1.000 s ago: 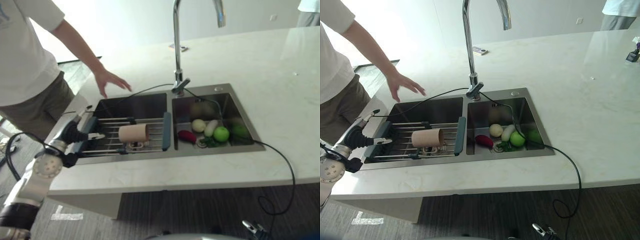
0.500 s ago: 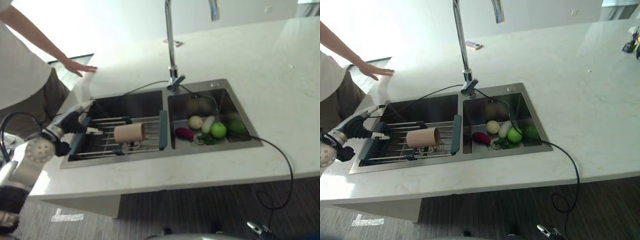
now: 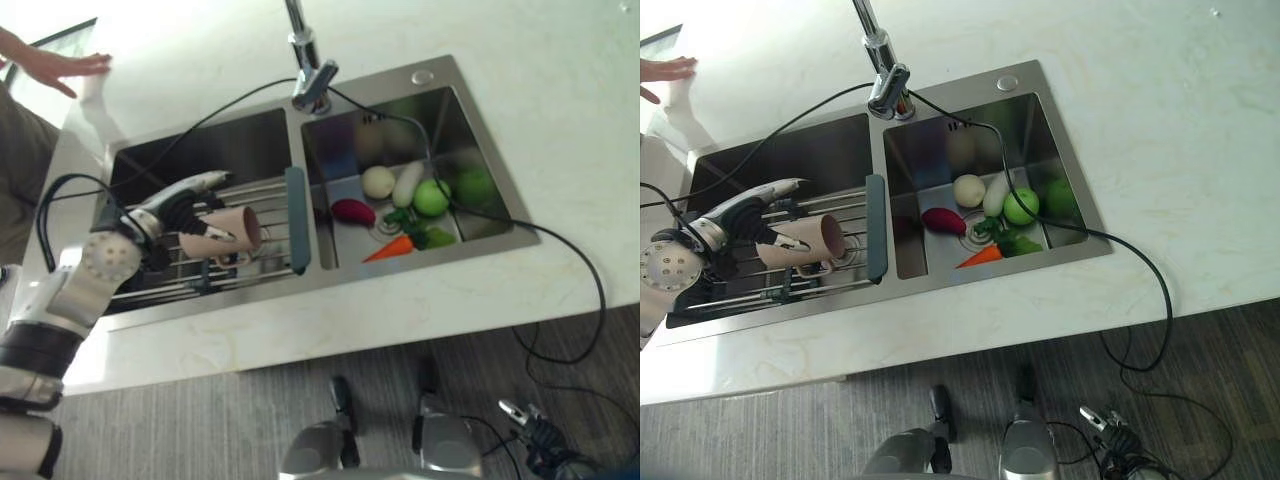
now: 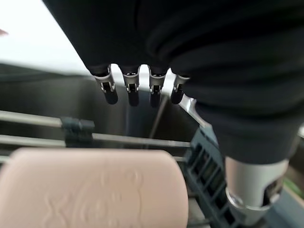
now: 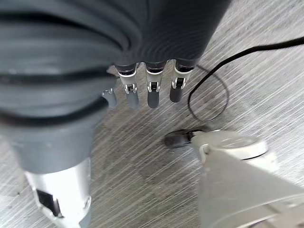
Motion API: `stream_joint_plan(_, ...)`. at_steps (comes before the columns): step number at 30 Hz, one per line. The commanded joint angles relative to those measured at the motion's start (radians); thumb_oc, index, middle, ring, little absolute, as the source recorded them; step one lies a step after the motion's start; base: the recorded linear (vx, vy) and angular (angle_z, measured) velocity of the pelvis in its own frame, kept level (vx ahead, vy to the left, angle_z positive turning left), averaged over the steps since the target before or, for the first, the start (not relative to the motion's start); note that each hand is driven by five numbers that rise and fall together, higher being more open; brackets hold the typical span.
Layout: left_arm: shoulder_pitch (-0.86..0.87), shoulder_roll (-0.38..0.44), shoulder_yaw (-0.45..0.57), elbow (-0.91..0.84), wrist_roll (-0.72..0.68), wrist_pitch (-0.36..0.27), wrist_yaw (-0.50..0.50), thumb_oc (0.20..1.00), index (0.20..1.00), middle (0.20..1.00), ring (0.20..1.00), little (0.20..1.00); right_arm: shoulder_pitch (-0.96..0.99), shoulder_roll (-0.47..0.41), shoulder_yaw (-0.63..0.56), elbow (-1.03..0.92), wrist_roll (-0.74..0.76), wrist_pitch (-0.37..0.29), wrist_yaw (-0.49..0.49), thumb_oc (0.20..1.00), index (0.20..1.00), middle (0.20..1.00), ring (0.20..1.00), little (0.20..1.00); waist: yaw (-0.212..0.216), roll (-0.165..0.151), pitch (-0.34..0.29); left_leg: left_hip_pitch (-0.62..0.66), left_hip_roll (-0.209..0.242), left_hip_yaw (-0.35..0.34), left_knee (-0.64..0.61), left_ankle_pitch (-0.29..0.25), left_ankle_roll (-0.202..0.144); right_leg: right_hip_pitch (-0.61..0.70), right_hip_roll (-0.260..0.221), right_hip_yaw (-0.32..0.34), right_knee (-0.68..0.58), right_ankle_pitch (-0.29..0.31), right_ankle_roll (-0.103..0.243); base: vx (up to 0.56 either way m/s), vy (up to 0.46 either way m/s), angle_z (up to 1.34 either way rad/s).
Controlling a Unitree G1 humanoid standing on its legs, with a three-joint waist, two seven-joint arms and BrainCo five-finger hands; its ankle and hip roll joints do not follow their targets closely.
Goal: Place the dishes in the dishwasher.
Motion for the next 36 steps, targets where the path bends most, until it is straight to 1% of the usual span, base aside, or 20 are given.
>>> stream_joint_plan(1,-0.077,0.049,0.019,0.061,0.007,0.021,-0.017,1.000,1.000,1.000,1.000,1.000,-0.021,-0.013,0.001,-0.009,0.052,-0.007,-0.002,1.000,1.000,1.000,1.000,1.000,-0.009,-0.025,-0.006,-0.021,-0.076,-0.025,0.018,-0.036,0.032,-0.009,0.003,0.071,0.101,-0.086,0.087,-0.05,0.020,-0.02)
stream_joint_plan(7,-0.080,0.050,0.007,0.068,0.011,0.045,-0.025,1.000,1.000,1.000,1.000,1.000,-0.026,-0.019,0.000,-0.032,0.051,-0.007,-0.002,1.000,1.000,1.000,1.000,1.000,-0.009,-0.029,0.015,-0.040,-0.075,-0.025,0.027,-0.032,0.032,-0.025,-0.001,0.069,0.109,-0.083,0.087,0.00,0.000,0.00)
stream_joint_plan(14,-0.094,0.055,-0.003,0.086,0.000,0.040,-0.054,1.000,1.000,1.000,1.000,1.000,-0.043,-0.026,0.013,-0.051,0.067,-0.015,-0.005,1.000,1.000,1.000,1.000,1.000,-0.002,-0.034,0.039,-0.071,-0.073,-0.026,0.045,-0.028,0.033,-0.051,-0.005,0.060,0.127,-0.083,0.082,0.00,0.000,0.00)
stream_joint_plan(21,-0.094,0.056,-0.003,0.086,0.000,0.041,-0.057,1.000,1.000,1.000,1.000,1.000,-0.044,-0.027,0.013,-0.050,0.068,-0.016,-0.004,1.000,1.000,1.000,1.000,1.000,-0.001,-0.034,0.039,-0.073,-0.072,-0.026,0.047,-0.028,0.032,-0.053,-0.005,0.059,0.128,-0.083,0.082,0.00,0.000,0.00)
stream_joint_plan(22,-0.073,0.060,0.016,0.073,-0.007,0.067,-0.054,1.000,1.000,1.000,1.000,1.000,-0.044,-0.022,0.014,-0.072,0.074,-0.018,-0.003,1.000,1.000,1.000,1.000,1.000,0.013,-0.036,0.056,-0.085,-0.076,-0.034,0.057,-0.028,0.036,-0.062,-0.012,0.047,0.141,-0.084,0.084,0.00,0.030,0.01)
stream_joint_plan(25,-0.025,0.063,0.050,0.090,-0.002,0.052,-0.071,1.000,1.000,1.000,1.000,1.000,-0.049,-0.024,0.016,-0.082,0.073,-0.020,-0.008,1.000,1.000,1.000,1.000,1.000,0.017,-0.029,0.061,-0.090,-0.078,-0.038,0.066,-0.029,0.036,-0.066,-0.017,0.043,0.154,-0.089,0.082,0.01,0.048,0.08)
stream_joint_plan(31,0.035,0.079,0.094,0.083,0.000,0.038,-0.069,1.000,1.000,1.000,1.000,1.000,-0.046,-0.030,0.014,-0.094,0.068,-0.015,-0.009,1.000,1.000,1.000,1.000,1.000,0.021,-0.022,0.067,-0.095,-0.082,-0.044,0.072,-0.030,0.038,-0.071,-0.021,0.041,0.166,-0.094,0.081,0.00,0.014,0.00)
stream_joint_plan(36,0.058,0.087,0.110,0.088,0.022,0.057,-0.091,1.000,1.000,1.000,1.000,1.000,-0.046,-0.032,0.010,-0.096,0.068,-0.020,-0.005,1.000,1.000,1.000,1.000,1.000,0.025,-0.019,0.074,-0.103,-0.084,-0.047,0.077,-0.030,0.041,-0.081,-0.024,0.040,0.179,-0.097,0.082,0.00,0.000,0.00)
